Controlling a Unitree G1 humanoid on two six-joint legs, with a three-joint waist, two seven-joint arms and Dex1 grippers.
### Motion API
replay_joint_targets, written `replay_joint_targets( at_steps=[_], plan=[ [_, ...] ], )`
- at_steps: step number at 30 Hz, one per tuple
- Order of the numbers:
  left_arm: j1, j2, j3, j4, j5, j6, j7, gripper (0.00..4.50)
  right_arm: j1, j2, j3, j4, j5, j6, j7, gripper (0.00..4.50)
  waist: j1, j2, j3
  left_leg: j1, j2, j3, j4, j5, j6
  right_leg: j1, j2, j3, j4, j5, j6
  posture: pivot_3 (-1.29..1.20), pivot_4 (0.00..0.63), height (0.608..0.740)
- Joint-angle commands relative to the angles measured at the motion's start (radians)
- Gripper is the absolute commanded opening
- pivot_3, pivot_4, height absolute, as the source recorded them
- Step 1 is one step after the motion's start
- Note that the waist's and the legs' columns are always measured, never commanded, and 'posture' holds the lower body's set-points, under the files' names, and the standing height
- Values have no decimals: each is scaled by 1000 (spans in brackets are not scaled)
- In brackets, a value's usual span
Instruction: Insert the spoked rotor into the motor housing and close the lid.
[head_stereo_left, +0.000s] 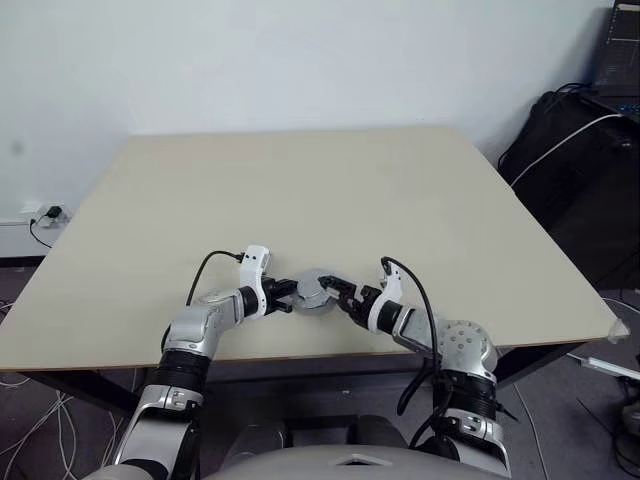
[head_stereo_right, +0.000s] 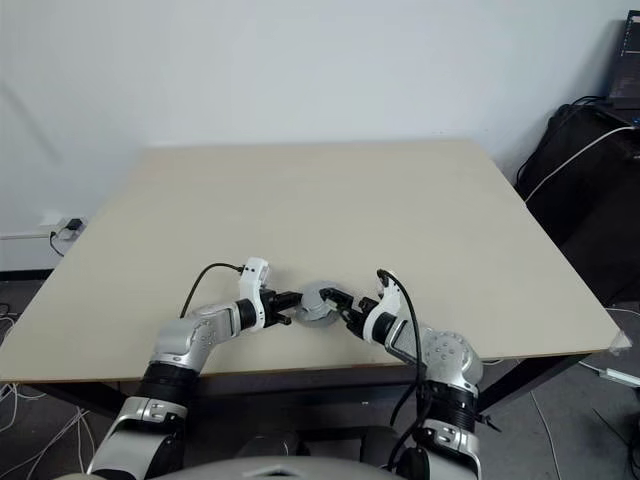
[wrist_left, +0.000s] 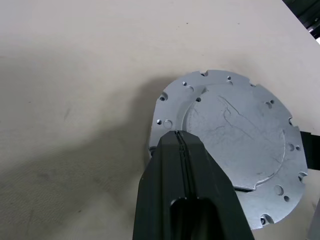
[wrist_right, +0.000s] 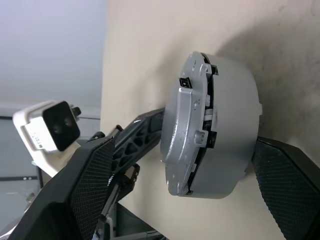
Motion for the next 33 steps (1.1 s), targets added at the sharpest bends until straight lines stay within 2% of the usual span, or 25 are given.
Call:
replay_joint_targets(
  at_steps=[1, 4, 7, 15, 16, 25, 33],
  plan=[
    [11, -3, -25, -2, 10, 10, 0, 0, 4, 73, 50, -5, 18, -8, -5, 4476, 0, 0, 0, 0, 0, 0, 0, 0, 0, 0, 0, 0, 0, 0, 0, 0, 0, 740],
    [13, -1, -25, -3, 11, 10, 1, 0, 0, 75, 49, 4, 25, -17, -10, 4476, -1, 0, 0, 0, 0, 0, 0, 0, 0, 0, 0, 0, 0, 0, 0, 0, 0, 740],
    [14, -1, -25, -4, 11, 11, 2, 0, -1, 79, 51, 10, 30, -23, -14, 3903, -3, 0, 0, 0, 0, 0, 0, 0, 0, 0, 0, 0, 0, 0, 0, 0, 0, 740],
    [15, -1, -21, -3, 11, 9, 5, 0, 9, 71, 60, 4, 39, -14, -24, 1380, -5, 1, 0, 0, 0, 0, 0, 0, 0, 0, 0, 0, 0, 0, 0, 0, 0, 740],
    [15, -1, -20, -2, 11, 8, 5, 0, 10, 69, 62, 4, 39, -13, -25, 1261, -5, 1, 0, 0, 0, 0, 0, 0, 0, 0, 0, 0, 0, 0, 0, 0, 0, 740],
    [44, -29, 20, -73, -18, -11, 39, 0, 31, 63, 59, -4, 36, -5, -49, 1261, -6, 1, 0, 0, 0, 0, 0, 0, 0, 0, 0, 0, 0, -3, 4, 0, 0, 740],
    [138, -136, 166, -326, -116, -59, 175, 0, 63, 57, 38, -27, 77, -3, -76, 1261, -3, 1, 1, -5, 0, 0, 0, 0, 0, -4, -4, 1, 0, 0, 0, 0, 0, 740]
  ],
)
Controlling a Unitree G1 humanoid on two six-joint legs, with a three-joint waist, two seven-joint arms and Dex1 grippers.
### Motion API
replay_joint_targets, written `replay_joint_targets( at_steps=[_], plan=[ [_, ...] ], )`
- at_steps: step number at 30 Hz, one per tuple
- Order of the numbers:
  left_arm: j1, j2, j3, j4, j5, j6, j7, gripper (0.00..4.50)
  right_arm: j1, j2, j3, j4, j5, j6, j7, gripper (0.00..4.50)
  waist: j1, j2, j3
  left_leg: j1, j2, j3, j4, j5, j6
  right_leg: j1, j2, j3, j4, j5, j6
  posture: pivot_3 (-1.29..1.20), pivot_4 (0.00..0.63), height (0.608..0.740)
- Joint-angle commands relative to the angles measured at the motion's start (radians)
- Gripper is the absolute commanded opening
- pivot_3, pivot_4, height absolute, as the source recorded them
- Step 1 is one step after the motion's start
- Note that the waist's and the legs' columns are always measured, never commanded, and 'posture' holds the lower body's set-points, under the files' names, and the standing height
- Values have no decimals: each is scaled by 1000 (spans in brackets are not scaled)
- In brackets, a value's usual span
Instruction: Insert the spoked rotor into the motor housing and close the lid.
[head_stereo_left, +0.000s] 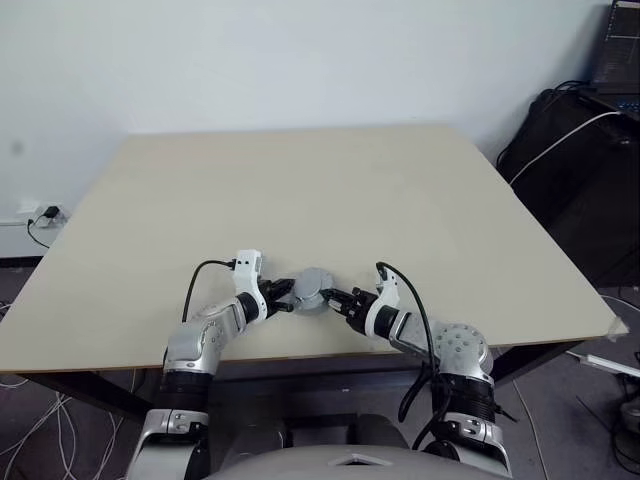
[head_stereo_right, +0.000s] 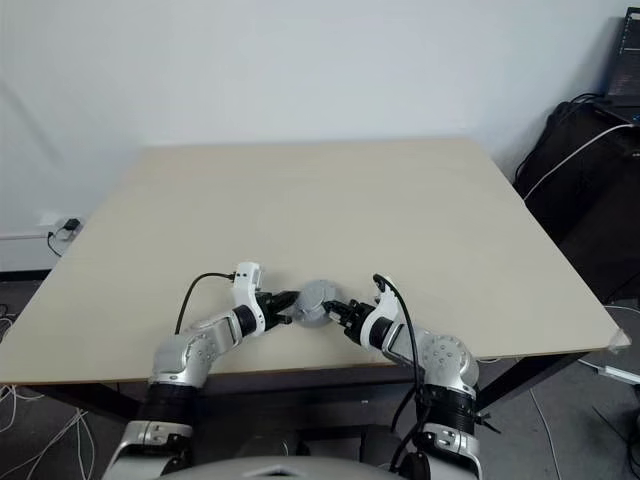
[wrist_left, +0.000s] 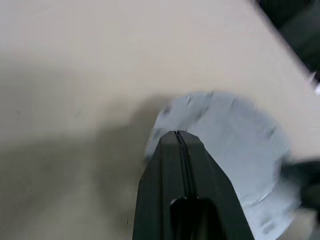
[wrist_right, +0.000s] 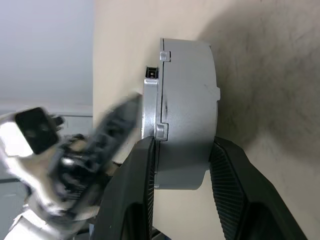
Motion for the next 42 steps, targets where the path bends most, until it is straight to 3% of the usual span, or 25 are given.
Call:
replay_joint_targets(
  at_steps=[1, 9, 11, 17, 24, 33, 42],
  plan=[
    [26, -34, 67, -161, -74, -44, 47, 0, 32, 66, 17, -31, 25, 3, -20, 1261, -1, 0, 0, 0, 0, 0, 0, 0, 0, 0, 0, 0, 0, 0, 0, 0, 0, 740],
    [206, -114, 218, -330, -366, 69, 95, 0, 32, 78, -15, -32, 115, -2, -35, 1261, -2, 0, 3, 0, 0, 1, 0, -1, 2, 1, 0, 0, -1, -4, 5, 0, 0, 740],
    [264, -137, 231, -356, -440, 92, 102, 356, 23, 87, -32, -40, 159, -5, -35, 1261, 0, 0, 5, 0, 0, 1, 0, -1, 3, 1, 1, -1, -2, -4, 5, 0, 0, 740],
    [422, -229, 234, -382, -676, 103, 121, 2276, -8, 89, -45, -64, 266, -23, -28, 1257, -2, 1, 15, -2, 1, 1, 0, -2, 2, -2, -1, -1, -1, -5, 3, 0, 0, 740],
    [510, -272, 160, -341, -813, 42, 148, 4500, -38, 69, -34, -49, 331, -47, -48, 1256, -2, 2, 16, -3, 2, 2, 0, -2, 3, -3, 0, -1, -2, -6, 1, 0, 0, 740],
    [522, -259, 78, -293, -951, -33, 144, 4500, -34, 36, 3, -55, 413, 13, -60, 1256, -3, 2, 16, -10, 2, 3, 2, -2, 4, -10, 1, 0, 0, -3, -3, 0, 0, 740],
    [515, -229, 35, -266, -992, -93, 114, 4500, 20, -7, 46, -55, 467, 112, -56, 1256, -2, 2, 16, -10, 3, 5, 2, -2, 4, -10, 1, 1, 0, -5, -6, 0, 0, 740]
  ],
)
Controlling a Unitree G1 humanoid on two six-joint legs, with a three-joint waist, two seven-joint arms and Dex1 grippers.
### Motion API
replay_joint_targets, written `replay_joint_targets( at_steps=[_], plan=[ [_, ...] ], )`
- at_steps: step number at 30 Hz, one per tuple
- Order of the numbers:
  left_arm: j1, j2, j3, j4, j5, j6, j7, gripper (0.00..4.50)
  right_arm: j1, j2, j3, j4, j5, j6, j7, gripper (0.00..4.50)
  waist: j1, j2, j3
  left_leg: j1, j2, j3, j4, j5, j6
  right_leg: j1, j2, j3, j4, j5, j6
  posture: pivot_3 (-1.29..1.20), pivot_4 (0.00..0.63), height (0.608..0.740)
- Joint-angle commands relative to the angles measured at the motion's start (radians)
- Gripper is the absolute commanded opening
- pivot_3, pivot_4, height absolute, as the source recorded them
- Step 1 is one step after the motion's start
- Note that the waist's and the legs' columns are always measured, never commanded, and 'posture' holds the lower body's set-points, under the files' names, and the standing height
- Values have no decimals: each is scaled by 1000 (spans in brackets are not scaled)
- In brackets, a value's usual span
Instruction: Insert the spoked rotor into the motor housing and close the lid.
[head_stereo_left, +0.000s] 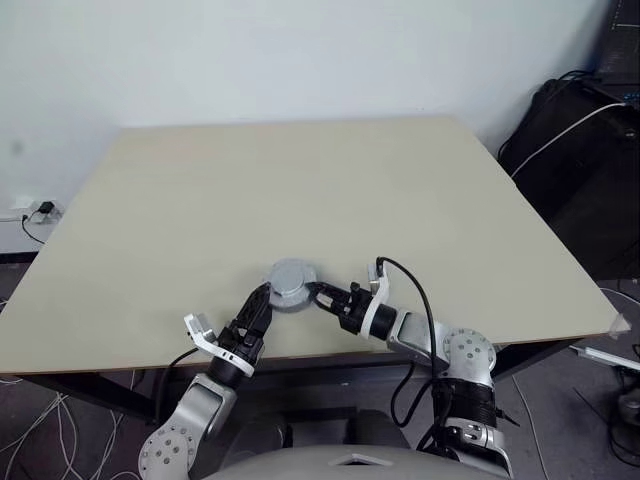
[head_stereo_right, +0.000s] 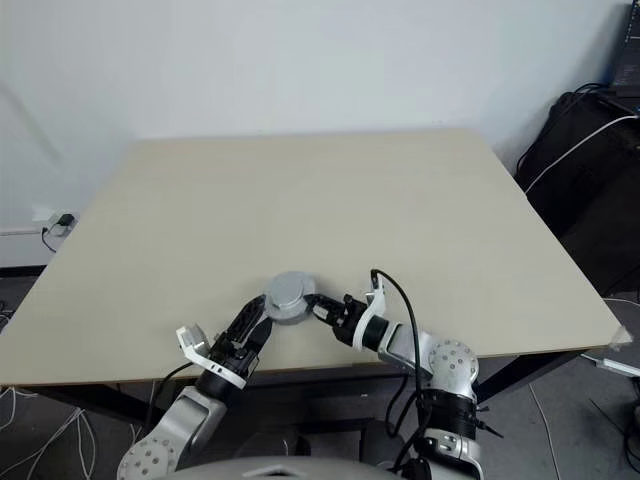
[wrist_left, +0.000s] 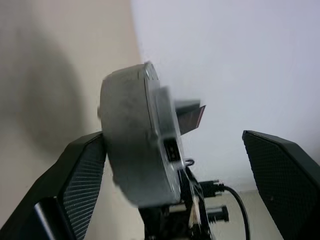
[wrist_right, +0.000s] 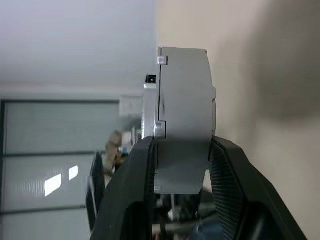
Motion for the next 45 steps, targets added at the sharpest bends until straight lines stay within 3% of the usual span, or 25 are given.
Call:
replay_joint_targets(
  at_steps=[1, 15, 18, 23, 33, 42, 43, 45],
  plan=[
    [-29, -105, -33, 7, -29, -19, -23, 4500, -5, 7, 19, -52, 76, 23, 27, 1256, 0, 0, 0, 0, 0, 0, 0, 0, 0, 0, 0, 0, 0, -1, -1, 0, 0, 740],
    [-58, -80, -73, 35, -47, -17, -12, 4500, 12, -14, 55, -57, 121, 50, 26, 1256, -1, 0, 0, 0, 0, 2, 2, 0, 0, 1, 4, 1, 1, 0, -1, 0, 0, 740],
    [-52, -84, -71, 28, -53, -28, -3, 3897, 12, -19, 57, -56, 120, 34, 22, 1256, 0, 0, 0, 0, 0, 3, 2, 0, 1, 1, 3, 2, 1, 0, -1, 0, 0, 740],
    [-42, -84, -73, 13, -58, -43, 6, 2244, 10, -27, 62, -53, 108, 2, 10, 1256, 0, 0, 0, 0, 0, 3, 3, 0, 1, 1, 3, 2, 1, 1, 1, 0, 0, 740],
    [-43, -79, -83, 3, -57, -85, 26, 2170, 22, -67, 130, -103, -27, -112, 70, 1256, 0, -1, -1, 0, 0, 4, 3, 0, 1, 1, 4, 3, 1, 2, 2, 0, 0, 740],
    [-77, -63, -71, -4, -27, -121, 85, 2141, 43, -111, 136, -139, -67, -125, 73, 4271, 2, -1, -2, 1, 0, 5, 6, 0, 1, 1, 4, 3, 1, 2, 2, 0, 0, 740],
    [-82, -61, -67, -6, -26, -126, 91, 2141, 48, -124, 147, -159, -85, -134, 81, 4500, 2, -1, -2, 1, 0, 5, 6, 0, 1, 1, 4, 4, 1, 2, 2, 0, 0, 740],
    [-95, -58, -56, -3, -24, -136, 102, 2141, 59, -153, 180, -200, -148, -173, 97, 4500, 2, -1, -2, 0, 0, 6, 6, 0, 1, 1, 4, 4, 1, 2, 2, 0, 0, 740]
  ],
)
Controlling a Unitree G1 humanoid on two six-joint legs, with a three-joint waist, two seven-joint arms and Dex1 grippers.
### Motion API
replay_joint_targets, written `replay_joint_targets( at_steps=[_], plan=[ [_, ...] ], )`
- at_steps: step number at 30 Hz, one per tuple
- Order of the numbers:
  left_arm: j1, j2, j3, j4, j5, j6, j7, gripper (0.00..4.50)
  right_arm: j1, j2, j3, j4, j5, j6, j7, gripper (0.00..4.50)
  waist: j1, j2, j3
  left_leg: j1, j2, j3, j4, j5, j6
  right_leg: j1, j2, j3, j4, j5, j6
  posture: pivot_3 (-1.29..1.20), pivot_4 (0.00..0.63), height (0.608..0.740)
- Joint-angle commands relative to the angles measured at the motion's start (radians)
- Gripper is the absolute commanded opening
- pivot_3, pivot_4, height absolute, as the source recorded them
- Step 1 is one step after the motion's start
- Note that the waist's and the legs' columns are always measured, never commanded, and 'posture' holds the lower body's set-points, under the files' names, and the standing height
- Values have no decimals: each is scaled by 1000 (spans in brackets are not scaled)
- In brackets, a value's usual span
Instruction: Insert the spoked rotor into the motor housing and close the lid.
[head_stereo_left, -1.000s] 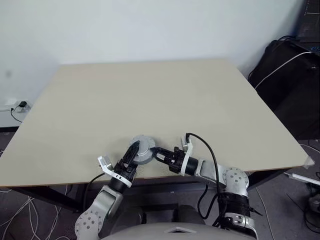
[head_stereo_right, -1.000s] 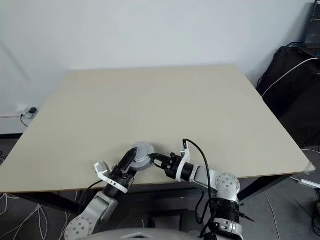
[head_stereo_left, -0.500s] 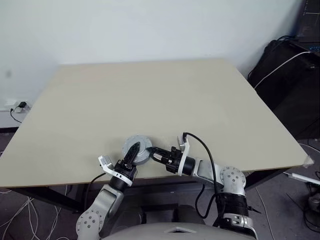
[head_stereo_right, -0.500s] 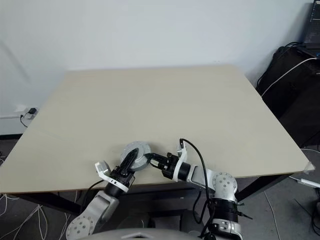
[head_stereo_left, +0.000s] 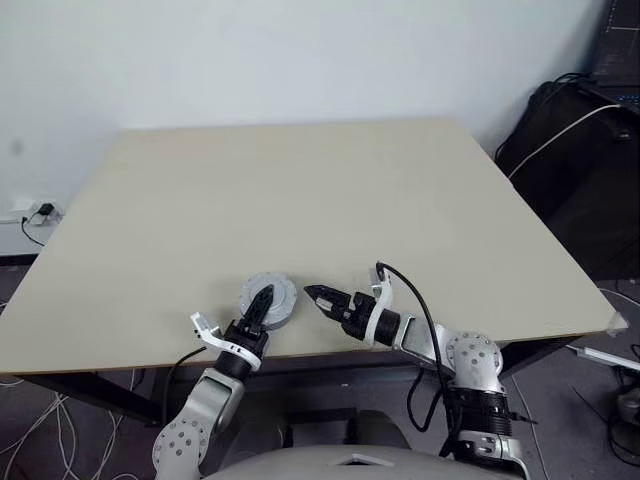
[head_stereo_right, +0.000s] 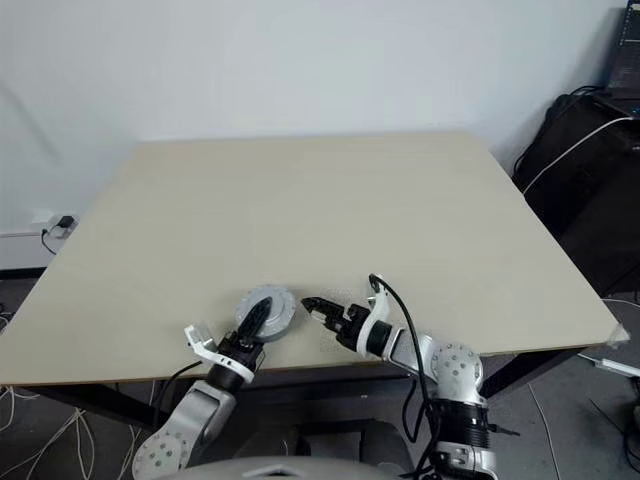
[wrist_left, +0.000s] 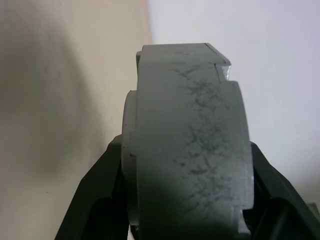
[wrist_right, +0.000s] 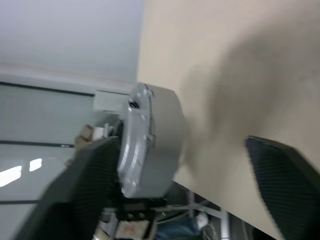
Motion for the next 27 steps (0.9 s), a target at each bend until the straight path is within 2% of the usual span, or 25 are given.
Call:
replay_joint_targets(
  at_steps=[1, 7, 8, 12, 14, 19, 27],
  plan=[
    [-64, -65, 15, -45, -4, -22, 6, 2141, 5, -47, 65, -107, -106, -87, 50, 4500, 0, 0, 0, 0, 0, 0, 0, 0, 0, 0, 0, 0, 0, 0, 0, 0, 0, 740],
    [-163, -53, 62, 15, 48, -75, 65, 2141, 87, -135, 249, -186, -485, -465, 146, 4500, 4, -1, -1, 0, 0, 0, 4, 0, 0, 1, 1, -1, 0, 2, 3, 0, 0, 740],
    [-182, -53, 70, 26, 57, -83, 81, 2141, 100, -142, 277, -189, -545, -528, 151, 4500, 5, -2, -1, 0, 0, 1, 5, 0, 0, 1, 1, -1, 0, 4, 7, 0, 0, 740],
    [-320, -40, 130, 135, 105, -122, 132, 2141, 147, -170, 382, -136, -845, -871, 128, 4500, 9, -3, -1, 0, 0, 2, 6, 1, -1, 1, 1, 0, 0, 6, 10, 0, 0, 740],
    [-411, -19, 168, 229, 132, -134, 140, 2141, 169, -179, 412, -102, -942, -1039, 146, 4500, 18, -6, -2, 0, -1, 2, 6, 2, -1, 1, 1, 0, 0, 7, 11, 0, 0, 740],
    [-605, 13, 252, 421, 191, -156, 117, 2141, 190, -167, 411, -23, -1018, -1186, 170, 4500, 26, -12, -2, 0, 0, 2, 7, 7, -4, 2, 3, 1, 0, 10, 7, 0, 0, 740],
    [-869, 58, 337, 772, 335, -198, 70, 2141, 213, -128, 385, 0, -1045, -1209, 166, 4500, 27, -15, -2, 0, 0, 2, 6, 10, -6, 2, 4, 2, 0, 13, 6, 0, 0, 740]
  ],
)
